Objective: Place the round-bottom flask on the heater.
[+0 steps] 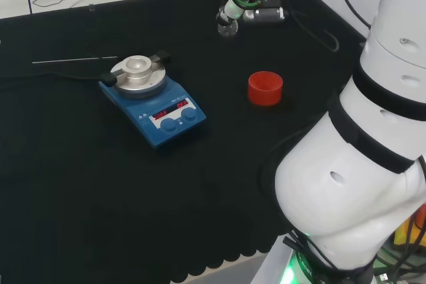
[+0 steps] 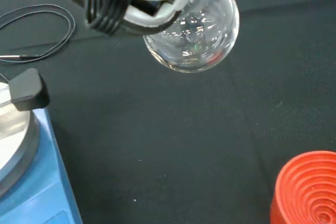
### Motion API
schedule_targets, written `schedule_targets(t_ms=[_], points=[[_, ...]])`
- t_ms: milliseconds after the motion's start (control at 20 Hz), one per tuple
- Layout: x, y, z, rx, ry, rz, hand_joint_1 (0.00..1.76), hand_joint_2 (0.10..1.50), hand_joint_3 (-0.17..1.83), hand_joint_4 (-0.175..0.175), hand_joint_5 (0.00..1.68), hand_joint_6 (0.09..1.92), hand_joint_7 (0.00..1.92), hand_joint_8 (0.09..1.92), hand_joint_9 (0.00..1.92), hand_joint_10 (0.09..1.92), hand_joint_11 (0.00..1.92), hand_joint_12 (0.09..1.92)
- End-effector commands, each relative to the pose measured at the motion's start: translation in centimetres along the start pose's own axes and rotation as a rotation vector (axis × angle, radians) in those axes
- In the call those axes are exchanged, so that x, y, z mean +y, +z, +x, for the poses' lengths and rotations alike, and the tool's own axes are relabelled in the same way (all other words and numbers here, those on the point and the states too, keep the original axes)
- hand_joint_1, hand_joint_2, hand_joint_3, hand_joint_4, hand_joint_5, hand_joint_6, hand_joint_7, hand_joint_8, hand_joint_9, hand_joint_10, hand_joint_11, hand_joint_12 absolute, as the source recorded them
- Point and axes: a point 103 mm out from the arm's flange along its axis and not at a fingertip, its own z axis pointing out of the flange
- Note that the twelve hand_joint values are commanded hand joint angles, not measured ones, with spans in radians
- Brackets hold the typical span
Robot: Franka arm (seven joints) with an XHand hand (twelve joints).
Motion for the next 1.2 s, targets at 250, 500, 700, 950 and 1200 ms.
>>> schedule_targets(t_ms=[250, 500, 700, 950, 1200], points=[[1.9, 0.9, 14.1, -0.05, -0.217, 0.052, 1.12, 0.67, 0.72, 0.09, 1.17, 0.88, 0.5, 0.69, 0.8, 0.54, 0.59, 1.25], [2.3, 1.4, 15.6, -0.058, -0.236, 0.058, 1.12, 0.67, 0.72, 0.09, 1.17, 0.88, 0.5, 0.69, 0.8, 0.54, 0.59, 1.25], [2.6, 1.8, 16.6, -0.064, -0.25, 0.063, 1.12, 0.67, 0.72, 0.089, 1.17, 0.88, 0.5, 0.69, 0.8, 0.54, 0.59, 1.25], [3.1, 2.4, 17.3, -0.066, -0.261, 0.072, 1.12, 0.67, 0.72, 0.089, 1.17, 0.88, 0.5, 0.69, 0.8, 0.54, 0.59, 1.25], [3.7, 3.1, 17.4, -0.063, -0.265, 0.084, 1.12, 0.67, 0.72, 0.088, 1.17, 0.88, 0.5, 0.7, 0.8, 0.55, 0.59, 1.25]])
